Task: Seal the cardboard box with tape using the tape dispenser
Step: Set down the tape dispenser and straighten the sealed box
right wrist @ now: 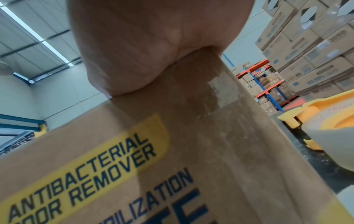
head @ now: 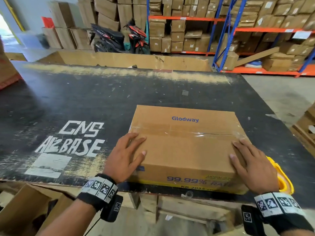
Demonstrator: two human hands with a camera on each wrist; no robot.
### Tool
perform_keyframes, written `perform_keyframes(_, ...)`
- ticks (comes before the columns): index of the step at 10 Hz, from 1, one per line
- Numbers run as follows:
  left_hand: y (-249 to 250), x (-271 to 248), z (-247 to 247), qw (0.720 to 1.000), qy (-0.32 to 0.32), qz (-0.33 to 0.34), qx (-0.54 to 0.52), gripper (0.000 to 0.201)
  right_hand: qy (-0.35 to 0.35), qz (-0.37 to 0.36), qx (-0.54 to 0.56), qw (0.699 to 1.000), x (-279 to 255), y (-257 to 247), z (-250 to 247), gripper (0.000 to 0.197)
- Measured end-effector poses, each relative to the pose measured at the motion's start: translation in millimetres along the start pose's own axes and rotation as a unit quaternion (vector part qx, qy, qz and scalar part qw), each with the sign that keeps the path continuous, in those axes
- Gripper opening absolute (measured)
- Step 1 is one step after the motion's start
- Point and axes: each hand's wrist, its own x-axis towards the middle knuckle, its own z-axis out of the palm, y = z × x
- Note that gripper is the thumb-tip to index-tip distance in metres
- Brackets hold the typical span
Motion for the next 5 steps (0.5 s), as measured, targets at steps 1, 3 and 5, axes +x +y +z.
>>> perform_keyframes(1, -2.5, 1.3, 1.9, 1.000, 0.004, 0.008, -0.008, 0.057, -0.005, 0.013, -0.007, 1.000, -3.5, -3.5, -1.6, 0.060)
perform_keyframes(3, -9.2, 0.2, 4.9, 0.999, -0.005, -0.002, -0.032, 0.057, -0.014, 0.014, 0.007, 1.000, -5.8, 1.9, -0.5, 0.063)
perform_keyframes(5, 12.4, -22.4, -17.4, 0.990, 0.080, -0.007, -0.116, 0.044, 0.110, 0.027, 0.116, 0.987, -36.7, 15.3, -23.9, 0.055)
